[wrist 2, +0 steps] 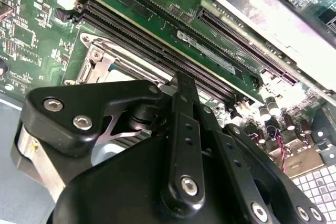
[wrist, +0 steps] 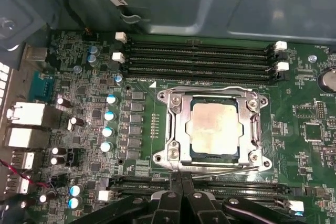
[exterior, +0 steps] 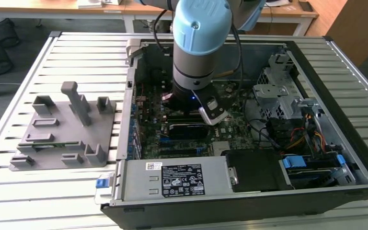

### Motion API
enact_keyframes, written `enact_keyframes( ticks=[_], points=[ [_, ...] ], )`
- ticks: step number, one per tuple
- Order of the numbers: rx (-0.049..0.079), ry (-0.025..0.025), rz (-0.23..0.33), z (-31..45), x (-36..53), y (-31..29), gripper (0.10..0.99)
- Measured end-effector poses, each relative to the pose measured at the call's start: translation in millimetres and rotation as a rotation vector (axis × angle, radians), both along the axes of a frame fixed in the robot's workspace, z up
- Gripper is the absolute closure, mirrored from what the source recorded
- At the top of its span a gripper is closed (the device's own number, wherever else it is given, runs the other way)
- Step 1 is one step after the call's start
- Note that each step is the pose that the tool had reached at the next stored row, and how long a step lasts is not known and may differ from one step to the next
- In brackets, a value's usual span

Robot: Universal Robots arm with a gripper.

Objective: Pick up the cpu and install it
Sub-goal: 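Install the second cpu locking lever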

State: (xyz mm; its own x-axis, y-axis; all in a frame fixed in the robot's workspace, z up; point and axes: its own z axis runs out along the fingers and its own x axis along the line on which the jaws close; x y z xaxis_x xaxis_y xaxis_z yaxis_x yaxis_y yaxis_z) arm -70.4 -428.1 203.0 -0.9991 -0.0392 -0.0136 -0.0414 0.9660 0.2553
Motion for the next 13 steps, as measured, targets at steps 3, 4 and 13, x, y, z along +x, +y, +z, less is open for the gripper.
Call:
enact_keyframes(
  ticks=[3,4,13],
  points=[
    [0.018,0.0000,0.000,-0.4,-1.2,-0.8,0.980],
    [0.021,0.0000,0.000,-0.7,-1.9,-1.0,0.980],
    [0.043,0.0001,0.000,-4.0,-4.8,-4.4,0.980]
  ],
)
